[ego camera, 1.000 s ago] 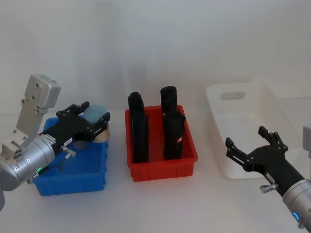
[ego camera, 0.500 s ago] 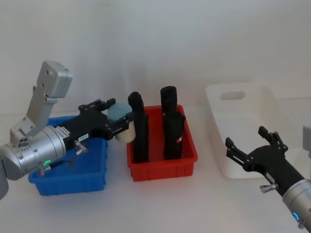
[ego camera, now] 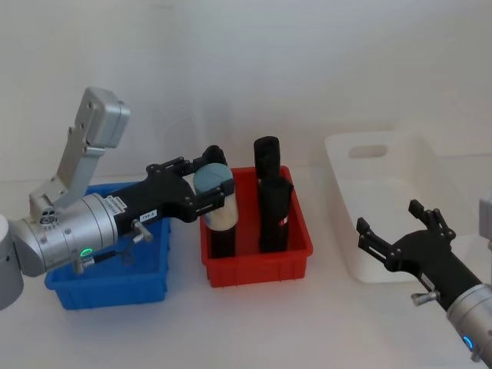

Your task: Pick the cotton swabs from the blue box and place them into the white box.

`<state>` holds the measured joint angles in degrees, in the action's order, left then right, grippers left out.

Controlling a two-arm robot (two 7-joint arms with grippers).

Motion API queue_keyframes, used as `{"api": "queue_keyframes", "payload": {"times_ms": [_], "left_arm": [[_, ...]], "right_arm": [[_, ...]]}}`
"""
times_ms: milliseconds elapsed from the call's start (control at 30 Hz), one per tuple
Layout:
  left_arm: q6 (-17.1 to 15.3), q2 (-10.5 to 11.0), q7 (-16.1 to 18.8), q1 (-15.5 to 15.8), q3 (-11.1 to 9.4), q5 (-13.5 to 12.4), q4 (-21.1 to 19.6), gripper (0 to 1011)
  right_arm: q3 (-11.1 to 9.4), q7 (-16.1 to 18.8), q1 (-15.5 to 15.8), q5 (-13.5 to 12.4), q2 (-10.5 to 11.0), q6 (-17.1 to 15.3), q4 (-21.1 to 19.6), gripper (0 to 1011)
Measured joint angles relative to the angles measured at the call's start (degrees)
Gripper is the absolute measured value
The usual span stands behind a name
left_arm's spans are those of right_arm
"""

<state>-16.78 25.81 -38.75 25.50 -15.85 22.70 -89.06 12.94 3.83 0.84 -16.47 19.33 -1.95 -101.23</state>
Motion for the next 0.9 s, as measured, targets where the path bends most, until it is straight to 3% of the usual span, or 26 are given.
{"api": "queue_keyframes", "payload": {"times_ms": [467,900], "left_arm": [[-0.7,-0.3,-1.7,0.6,-0.3,0.3,0.1,660],[-0.8,-0.4,-2.2,0.8,-0.4,0.4,0.2,660]], "right_arm": [[0.7,4.3,-0.7,1.8,-0.1,-0.3,0.0,1002],[2.8,13.3,-3.8,6.9,-1.8,-2.1,0.8,1002]]}}
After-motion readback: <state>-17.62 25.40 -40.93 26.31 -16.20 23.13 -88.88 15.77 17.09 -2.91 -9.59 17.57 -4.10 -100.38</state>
